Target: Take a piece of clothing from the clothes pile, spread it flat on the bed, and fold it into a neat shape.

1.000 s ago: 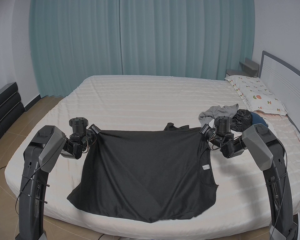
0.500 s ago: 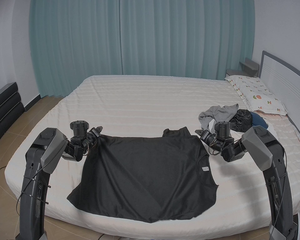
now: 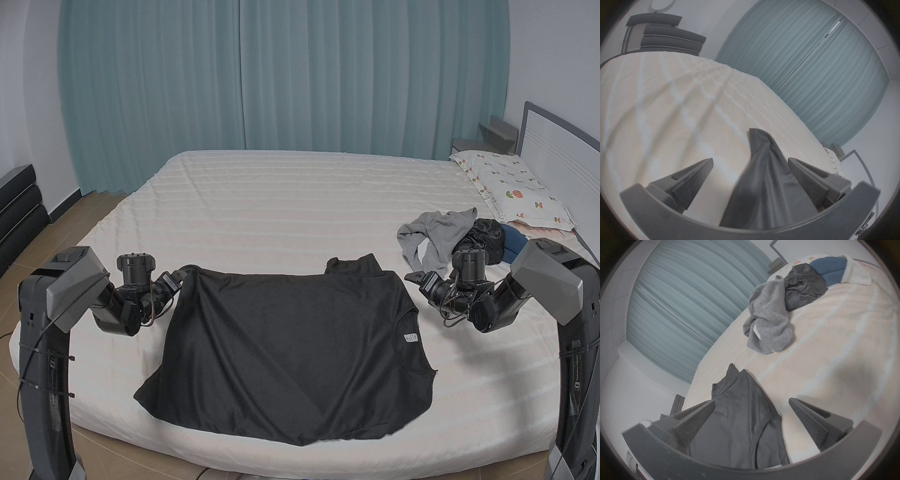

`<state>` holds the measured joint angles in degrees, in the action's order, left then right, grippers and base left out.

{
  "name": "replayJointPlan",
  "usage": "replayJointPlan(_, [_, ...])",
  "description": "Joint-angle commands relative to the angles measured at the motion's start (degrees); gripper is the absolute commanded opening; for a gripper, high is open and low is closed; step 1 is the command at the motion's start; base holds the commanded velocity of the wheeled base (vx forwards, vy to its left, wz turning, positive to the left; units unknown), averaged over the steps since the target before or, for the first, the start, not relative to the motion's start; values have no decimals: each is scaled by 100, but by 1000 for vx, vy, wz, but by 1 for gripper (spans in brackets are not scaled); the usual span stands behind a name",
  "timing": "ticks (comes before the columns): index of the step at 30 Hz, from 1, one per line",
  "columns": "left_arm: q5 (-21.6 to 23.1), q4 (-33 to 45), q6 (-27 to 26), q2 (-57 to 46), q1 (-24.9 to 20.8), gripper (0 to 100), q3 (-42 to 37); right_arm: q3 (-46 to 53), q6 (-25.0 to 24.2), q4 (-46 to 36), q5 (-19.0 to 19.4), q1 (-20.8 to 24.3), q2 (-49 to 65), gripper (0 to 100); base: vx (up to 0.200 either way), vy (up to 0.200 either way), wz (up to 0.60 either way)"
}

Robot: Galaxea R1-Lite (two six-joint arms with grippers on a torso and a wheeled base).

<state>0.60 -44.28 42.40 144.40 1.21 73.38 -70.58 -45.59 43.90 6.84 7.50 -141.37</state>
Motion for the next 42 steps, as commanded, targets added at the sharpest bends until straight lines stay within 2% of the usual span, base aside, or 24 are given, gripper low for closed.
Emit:
replayJointPlan(1, [116,-995,76,-1617,143,100,-2495,1987,-345,207,160,33,1648,100,0,0,0])
replayJointPlan(2, [116,-995,76,-1617,143,100,-2495,1987,-345,207,160,33,1648,100,0,0,0])
replayJointPlan(3, [142,-1074,111,-1915,125,100,-2943,2374,-345,198,213,50,1921,100,0,0,0])
replayJointPlan(5, [204,-1092,269,-2144,99,100,-3330,2673,-345,207,309,50,2061,100,0,0,0])
replayJointPlan(9, [309,-1101,524,-2416,2,100,-3831,3007,-345,260,415,33,2140,100,0,0,0])
replayJointPlan(14, [415,-1109,620,-2662,-50,100,-4622,3297,-336,383,555,15,2088,100,-200,0,0])
replayJointPlan(19, [652,-1109,612,-2610,-50,100,-4938,3402,-327,391,555,24,2088,100,-200,0,0])
replayJointPlan(24, [652,-1101,612,-2566,-15,100,-5008,3499,-292,409,547,50,2088,100,-200,0,0])
replayJointPlan(32, [626,-1092,471,-2232,-6,100,-5114,3578,-222,409,555,59,2070,100,0,0,0])
replayJointPlan(42, [538,-1083,489,-1757,38,100,-4604,3569,-187,471,547,138,1991,100,0,0,0])
